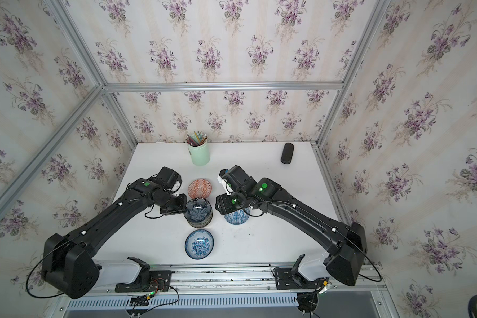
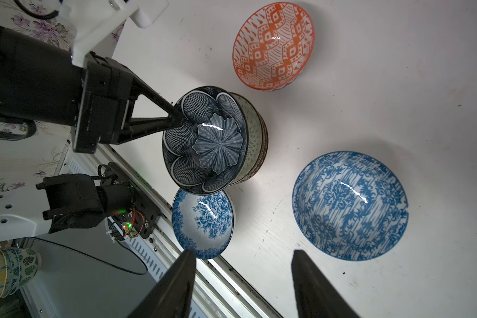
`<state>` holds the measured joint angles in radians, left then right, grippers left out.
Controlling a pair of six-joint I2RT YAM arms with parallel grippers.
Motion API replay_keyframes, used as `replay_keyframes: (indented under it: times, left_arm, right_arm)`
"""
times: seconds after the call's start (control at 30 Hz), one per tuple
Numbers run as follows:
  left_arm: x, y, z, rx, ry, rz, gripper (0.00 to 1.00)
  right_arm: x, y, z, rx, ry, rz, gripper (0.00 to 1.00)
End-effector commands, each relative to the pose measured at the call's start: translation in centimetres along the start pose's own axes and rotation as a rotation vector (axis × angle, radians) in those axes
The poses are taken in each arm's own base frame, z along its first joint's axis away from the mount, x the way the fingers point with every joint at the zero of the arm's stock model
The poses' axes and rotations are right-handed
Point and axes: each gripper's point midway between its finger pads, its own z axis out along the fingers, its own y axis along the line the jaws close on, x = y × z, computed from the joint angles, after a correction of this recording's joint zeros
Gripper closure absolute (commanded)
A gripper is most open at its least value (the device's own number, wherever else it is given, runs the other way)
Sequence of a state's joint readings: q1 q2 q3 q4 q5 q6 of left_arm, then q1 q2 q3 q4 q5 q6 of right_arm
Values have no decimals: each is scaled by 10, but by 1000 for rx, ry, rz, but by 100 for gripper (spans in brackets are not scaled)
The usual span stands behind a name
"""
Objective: Stack the bowls
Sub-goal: Place the bowl on the bowl.
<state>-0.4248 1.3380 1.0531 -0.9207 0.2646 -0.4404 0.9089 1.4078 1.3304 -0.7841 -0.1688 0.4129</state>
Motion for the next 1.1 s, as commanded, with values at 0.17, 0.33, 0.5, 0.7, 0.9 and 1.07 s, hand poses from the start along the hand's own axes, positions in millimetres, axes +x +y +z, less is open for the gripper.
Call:
replay_keyframes:
  times: [0.17, 0.33, 0.5, 0.7, 0.9, 1.07]
  left_arm:
    - [-3, -4, 3, 33, -20, 1, 100]
    - [-7, -4, 3, 32, -37, -6, 100]
    - [-8, -1, 7, 21, -41, -14, 100]
    - [-9, 1, 10, 9, -46, -17, 100]
    - [-11, 2, 14, 6, -40, -20, 100]
    - [-11, 3, 18, 4, -36, -22, 100]
  right_arm:
    - [-6, 1, 0, -4, -24, -1, 40]
    - [-4, 2, 4, -15, -11, 1, 41]
    - [-3, 2, 5, -15, -9, 3, 41]
    - [-2, 2, 7, -16, -2, 4, 41]
    - [1, 1, 9, -16, 7, 4, 41]
    - [3, -3, 11, -2, 11, 3, 41]
